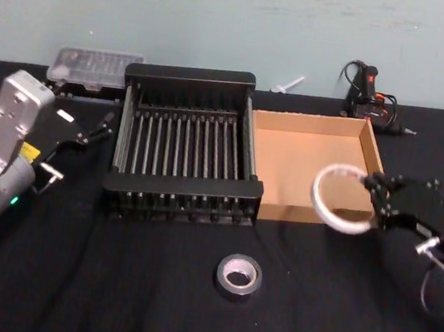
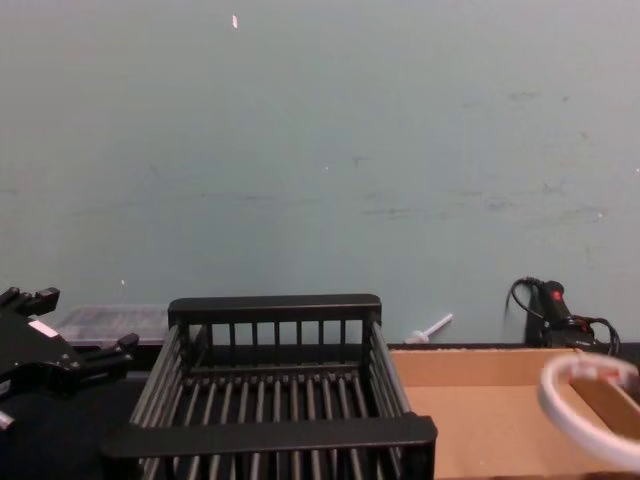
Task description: Pick up the white tape and place it into the black box , Pick up the silver tape and place it into the brown box.
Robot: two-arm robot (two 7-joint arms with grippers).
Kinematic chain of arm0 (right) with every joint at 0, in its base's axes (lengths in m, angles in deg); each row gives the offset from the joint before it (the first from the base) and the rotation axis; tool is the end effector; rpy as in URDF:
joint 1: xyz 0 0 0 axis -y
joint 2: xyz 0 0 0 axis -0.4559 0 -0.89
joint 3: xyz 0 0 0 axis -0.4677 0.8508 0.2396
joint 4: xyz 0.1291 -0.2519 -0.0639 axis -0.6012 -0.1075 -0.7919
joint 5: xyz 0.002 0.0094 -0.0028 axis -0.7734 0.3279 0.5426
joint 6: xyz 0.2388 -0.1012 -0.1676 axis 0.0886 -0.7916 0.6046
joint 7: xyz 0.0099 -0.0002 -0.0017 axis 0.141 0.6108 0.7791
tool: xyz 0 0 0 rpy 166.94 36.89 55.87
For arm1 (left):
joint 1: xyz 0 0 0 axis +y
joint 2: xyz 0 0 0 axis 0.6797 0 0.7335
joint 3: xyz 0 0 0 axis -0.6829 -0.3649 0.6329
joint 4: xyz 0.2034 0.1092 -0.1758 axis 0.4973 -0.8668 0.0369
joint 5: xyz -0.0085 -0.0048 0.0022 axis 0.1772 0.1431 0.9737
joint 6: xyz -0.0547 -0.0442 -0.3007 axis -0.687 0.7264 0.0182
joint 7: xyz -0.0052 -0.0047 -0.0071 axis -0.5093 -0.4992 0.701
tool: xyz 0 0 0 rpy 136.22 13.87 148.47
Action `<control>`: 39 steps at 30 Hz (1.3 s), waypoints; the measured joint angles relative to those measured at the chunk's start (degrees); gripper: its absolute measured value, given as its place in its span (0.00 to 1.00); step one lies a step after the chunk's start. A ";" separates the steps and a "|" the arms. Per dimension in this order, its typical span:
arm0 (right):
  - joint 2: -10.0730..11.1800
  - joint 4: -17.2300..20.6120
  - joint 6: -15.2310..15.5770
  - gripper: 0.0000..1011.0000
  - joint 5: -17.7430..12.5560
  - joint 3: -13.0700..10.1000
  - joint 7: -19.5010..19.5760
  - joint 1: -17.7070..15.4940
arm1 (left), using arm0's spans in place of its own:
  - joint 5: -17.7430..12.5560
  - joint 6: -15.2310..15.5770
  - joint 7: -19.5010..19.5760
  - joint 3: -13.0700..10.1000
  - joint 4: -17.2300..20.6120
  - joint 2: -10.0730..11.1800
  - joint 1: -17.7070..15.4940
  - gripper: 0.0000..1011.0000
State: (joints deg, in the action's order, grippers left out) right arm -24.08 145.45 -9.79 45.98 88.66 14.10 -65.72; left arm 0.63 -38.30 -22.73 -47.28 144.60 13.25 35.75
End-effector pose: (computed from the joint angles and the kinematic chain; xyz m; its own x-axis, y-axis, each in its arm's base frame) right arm 0.3034 -0.0726 -0.2271 0.5456 -0.8205 0.1705 0.8141 0.4706 -0.3403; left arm 0.3581 0.0827 -0.3024 0.2922 0.8803 0.3738 -0.9553 0.2872 0.0703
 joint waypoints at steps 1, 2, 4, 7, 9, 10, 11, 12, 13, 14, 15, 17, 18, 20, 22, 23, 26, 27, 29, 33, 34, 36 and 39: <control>-0.43 -0.72 -0.24 0.08 0.54 0.31 0.01 1.37 | 0.00 0.00 0.00 0.00 0.00 0.00 0.00 0.99; -0.69 -1.13 -0.33 0.08 0.81 0.49 0.02 2.13 | 0.00 0.00 0.00 0.00 0.00 0.00 0.00 0.99; -1.44 -2.21 -0.53 0.08 1.56 1.06 0.07 4.25 | 0.00 0.00 0.00 0.00 0.00 0.00 0.00 0.99; -2.63 -3.91 -0.73 0.08 2.66 2.09 0.03 7.32 | 0.00 0.00 0.00 0.00 0.00 0.00 0.00 0.99; -3.46 -5.09 -0.98 0.08 3.39 2.84 -0.14 9.38 | 0.00 0.00 0.00 0.00 0.00 0.00 0.00 0.99; -3.46 -5.09 -0.98 0.08 3.39 2.84 -0.14 9.38 | 0.00 0.00 0.00 0.00 0.00 0.00 0.00 0.99; -4.10 -6.03 -1.16 0.08 3.88 3.48 -0.34 10.79 | 0.00 0.00 0.00 0.00 0.00 0.00 0.00 0.99; -4.40 -6.43 -1.24 0.08 4.13 3.79 -0.49 11.42 | 0.00 0.00 0.00 0.00 0.00 0.00 0.00 0.99; -4.99 -7.35 -1.40 0.08 4.55 4.44 -0.77 12.77 | 0.00 0.00 0.00 0.00 0.00 0.00 0.00 0.99; -5.32 -7.86 -1.49 0.08 4.79 4.79 -0.95 13.44 | 0.00 0.00 0.00 0.00 0.00 0.00 0.00 0.99; -5.65 -8.33 -1.57 0.08 5.01 5.17 -1.09 14.08 | 0.00 0.00 0.00 0.00 0.00 0.00 0.00 0.99; -6.65 -9.72 -1.91 0.08 5.65 6.27 -1.57 15.91 | 0.00 0.00 0.00 0.00 0.00 0.00 0.00 0.99; -6.98 -10.26 -2.04 0.08 5.89 6.66 -1.75 16.52 | 0.00 0.00 0.00 0.00 0.00 0.00 0.00 0.99; -8.16 -11.93 -2.53 0.08 6.64 8.05 -2.35 18.57 | 0.00 0.00 0.00 0.00 0.00 0.00 0.00 0.99; -9.29 -13.68 -3.13 0.08 7.36 9.37 -2.97 20.49 | 0.00 0.00 0.00 0.00 0.00 0.00 0.00 0.99; -9.29 -13.68 -3.13 0.08 7.36 9.37 -2.97 20.49 | 0.00 0.00 0.00 0.00 0.00 0.00 0.00 0.99; -11.30 -16.87 -4.32 0.08 8.57 11.70 -3.99 23.58 | 0.00 0.00 0.00 0.00 0.00 0.00 0.00 0.99; -11.71 -17.52 -4.57 0.08 8.80 12.16 -4.21 24.20 | 0.00 0.00 0.00 0.00 0.00 0.00 0.00 0.99; -13.01 -19.64 -5.23 0.08 9.36 13.44 -4.80 26.00 | 0.00 0.00 0.00 0.00 0.00 0.00 0.00 0.99; -15.11 -23.14 -6.34 0.08 10.09 15.14 -5.49 28.54 | 0.00 0.00 0.00 0.00 0.00 0.00 0.00 0.99; -15.57 -23.95 -6.57 0.08 10.21 15.47 -5.61 29.07 | 0.00 0.00 0.00 0.00 0.00 0.00 0.00 0.99; -16.77 -26.16 -7.29 0.08 10.61 16.33 -5.95 30.37 | 0.00 0.00 0.00 0.00 0.00 0.00 0.00 0.99; -17.97 -28.44 -8.05 0.08 11.10 17.26 -6.20 31.61 | 0.00 0.00 0.00 0.00 0.00 0.00 0.00 0.99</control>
State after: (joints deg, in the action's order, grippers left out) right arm -42.06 117.02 -17.85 57.08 105.91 7.90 -34.11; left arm 0.63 -38.30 -22.73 -47.27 144.60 13.25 35.75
